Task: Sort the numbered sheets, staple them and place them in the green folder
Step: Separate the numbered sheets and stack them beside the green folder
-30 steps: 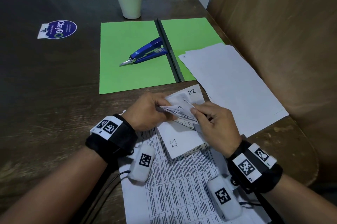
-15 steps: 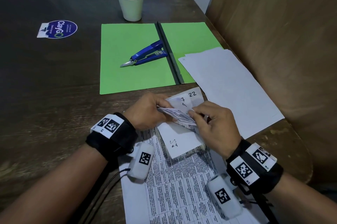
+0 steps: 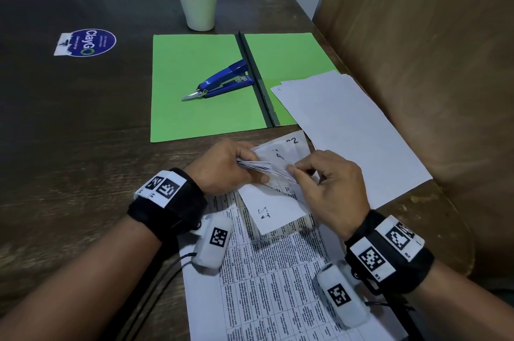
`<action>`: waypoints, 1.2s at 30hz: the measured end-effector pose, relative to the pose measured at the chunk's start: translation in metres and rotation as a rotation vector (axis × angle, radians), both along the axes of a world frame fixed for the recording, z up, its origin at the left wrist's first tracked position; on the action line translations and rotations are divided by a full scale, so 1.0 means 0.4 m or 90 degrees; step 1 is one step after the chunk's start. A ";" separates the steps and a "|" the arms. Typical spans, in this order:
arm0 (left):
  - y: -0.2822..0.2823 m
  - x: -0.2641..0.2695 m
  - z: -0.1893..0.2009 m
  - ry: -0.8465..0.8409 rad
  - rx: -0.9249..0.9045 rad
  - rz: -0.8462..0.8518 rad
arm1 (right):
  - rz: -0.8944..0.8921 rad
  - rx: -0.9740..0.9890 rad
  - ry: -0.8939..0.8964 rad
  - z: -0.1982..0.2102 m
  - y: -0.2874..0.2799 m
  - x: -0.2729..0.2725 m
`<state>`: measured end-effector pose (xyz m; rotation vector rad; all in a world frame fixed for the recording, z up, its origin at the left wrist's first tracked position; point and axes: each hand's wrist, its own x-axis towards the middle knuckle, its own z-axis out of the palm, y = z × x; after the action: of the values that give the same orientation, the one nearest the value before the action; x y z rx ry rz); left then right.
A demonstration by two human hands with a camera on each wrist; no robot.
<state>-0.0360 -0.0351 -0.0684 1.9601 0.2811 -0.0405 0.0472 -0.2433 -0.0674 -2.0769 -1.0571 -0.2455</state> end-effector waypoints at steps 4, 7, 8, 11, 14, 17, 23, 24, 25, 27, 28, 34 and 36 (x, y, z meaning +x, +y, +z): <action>0.002 -0.002 -0.001 -0.007 -0.006 -0.005 | 0.022 -0.020 -0.026 -0.003 0.004 0.001; 0.004 -0.003 -0.001 -0.008 -0.002 -0.015 | 0.035 -0.023 -0.015 -0.001 0.004 0.005; 0.005 -0.003 -0.002 -0.007 0.002 -0.018 | 0.036 -0.022 -0.005 0.001 0.004 0.007; 0.011 -0.003 -0.001 0.006 0.019 -0.024 | 0.021 -0.009 0.039 0.013 0.001 0.016; 0.022 -0.006 0.002 0.022 0.035 -0.036 | 0.006 0.013 0.090 0.030 -0.009 0.030; 0.029 -0.009 0.004 0.030 0.021 -0.045 | -0.029 0.053 0.149 0.041 -0.017 0.035; 0.026 -0.008 0.003 0.022 0.035 -0.049 | -0.042 0.025 0.274 0.043 -0.054 0.059; 0.026 -0.007 0.003 0.022 0.035 -0.049 | -0.045 0.035 0.271 0.047 -0.059 0.067; 0.026 -0.008 0.005 0.020 0.033 -0.051 | -0.032 0.028 0.276 0.048 -0.064 0.073; 0.026 -0.009 0.009 0.017 0.022 -0.059 | 0.015 -0.052 0.296 0.049 -0.074 0.079; 0.025 -0.009 0.011 0.015 0.018 -0.064 | 0.027 -0.089 0.294 0.047 -0.081 0.083; 0.030 -0.007 0.005 0.028 0.012 -0.070 | 0.018 -0.122 0.330 0.075 -0.103 0.105; 0.029 -0.009 0.008 0.036 0.013 -0.066 | 0.081 -0.315 0.383 0.065 -0.117 0.108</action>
<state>-0.0398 -0.0234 -0.0653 1.9948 0.2184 -0.1615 0.0905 -0.2903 -0.0414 -2.2679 -0.9167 0.7331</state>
